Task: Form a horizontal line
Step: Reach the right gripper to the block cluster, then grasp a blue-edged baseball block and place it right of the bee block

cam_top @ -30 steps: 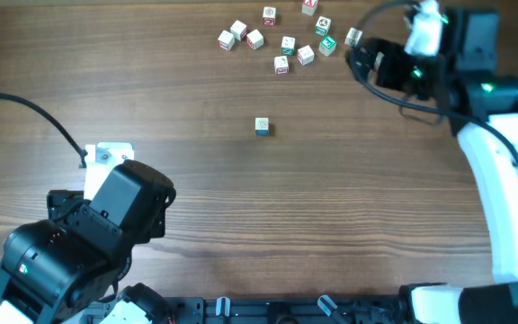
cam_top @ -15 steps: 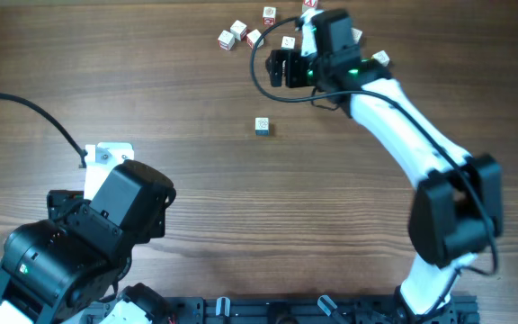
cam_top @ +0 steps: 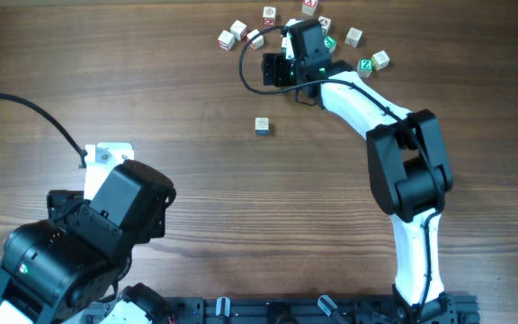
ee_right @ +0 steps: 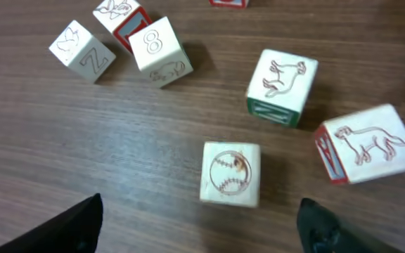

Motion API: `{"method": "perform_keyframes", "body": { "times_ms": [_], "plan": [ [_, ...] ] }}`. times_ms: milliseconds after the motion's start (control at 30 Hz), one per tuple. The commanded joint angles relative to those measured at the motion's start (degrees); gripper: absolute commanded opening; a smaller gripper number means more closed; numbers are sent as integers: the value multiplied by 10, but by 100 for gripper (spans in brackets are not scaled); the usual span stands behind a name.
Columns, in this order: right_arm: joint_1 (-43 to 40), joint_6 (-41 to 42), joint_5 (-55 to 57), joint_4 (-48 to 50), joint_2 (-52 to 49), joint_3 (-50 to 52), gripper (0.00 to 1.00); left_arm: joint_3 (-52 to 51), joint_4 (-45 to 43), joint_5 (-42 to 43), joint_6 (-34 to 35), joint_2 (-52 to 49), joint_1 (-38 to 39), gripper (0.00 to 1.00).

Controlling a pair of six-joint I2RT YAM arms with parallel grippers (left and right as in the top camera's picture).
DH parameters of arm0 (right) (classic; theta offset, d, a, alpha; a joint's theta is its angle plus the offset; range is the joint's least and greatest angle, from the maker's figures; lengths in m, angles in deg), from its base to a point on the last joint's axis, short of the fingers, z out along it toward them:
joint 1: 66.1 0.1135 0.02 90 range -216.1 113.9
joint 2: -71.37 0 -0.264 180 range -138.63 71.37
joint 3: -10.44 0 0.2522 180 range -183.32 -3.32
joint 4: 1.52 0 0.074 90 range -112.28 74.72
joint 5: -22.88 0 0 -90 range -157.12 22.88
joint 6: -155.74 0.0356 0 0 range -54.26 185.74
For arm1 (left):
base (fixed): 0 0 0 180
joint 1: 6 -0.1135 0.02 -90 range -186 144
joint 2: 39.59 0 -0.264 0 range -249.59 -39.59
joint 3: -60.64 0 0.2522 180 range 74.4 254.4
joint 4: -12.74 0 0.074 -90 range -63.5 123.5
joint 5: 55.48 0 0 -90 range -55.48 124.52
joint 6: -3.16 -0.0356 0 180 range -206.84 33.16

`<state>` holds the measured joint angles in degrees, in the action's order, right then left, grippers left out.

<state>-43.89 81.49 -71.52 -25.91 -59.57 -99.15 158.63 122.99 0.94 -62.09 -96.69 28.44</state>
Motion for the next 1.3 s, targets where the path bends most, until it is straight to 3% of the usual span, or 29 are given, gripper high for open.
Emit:
{"method": "perform_keyframes", "body": {
  "times_ms": [0, 100, 167, 333, 433, 633, 800, 933, 1100, 1267],
  "plan": [
    [9, 9, 5, 26, -27, -13, 84, 1, 0, -3, 12, 2, -2, 100],
    [11, 15, 14, 55, -49, -14, 84, 1, 0, -3, 12, 2, -2, 100],
    [11, 25, 43, 61, -59, -14, 78, 1, 0, -3, 12, 2, -2, 100],
    [11, 27, 66, 73, -62, -16, 43, 1, 0, -3, 12, 2, -2, 100],
    [8, 23, 73, 28, -59, -44, 35, 1, 0, -3, 12, 2, -2, 100],
    [6, -38, 116, -131, -10, -119, 34, 1, 0, -3, 12, 2, -2, 100],
    [6, -32, 117, -312, 107, -119, 34, 1, 0, -3, 12, 2, -2, 100],
    [6, -19, 82, -433, 122, -106, 34, 1, 0, -3, 12, 2, -2, 100],
    [9, 86, 45, -410, 122, 16, 34, 1, 0, -3, 12, 2, -2, 100],
    [11, 90, -1, -306, 122, 103, 34, 1, 0, -3, 12, 2, -2, 100]
  ]
}}
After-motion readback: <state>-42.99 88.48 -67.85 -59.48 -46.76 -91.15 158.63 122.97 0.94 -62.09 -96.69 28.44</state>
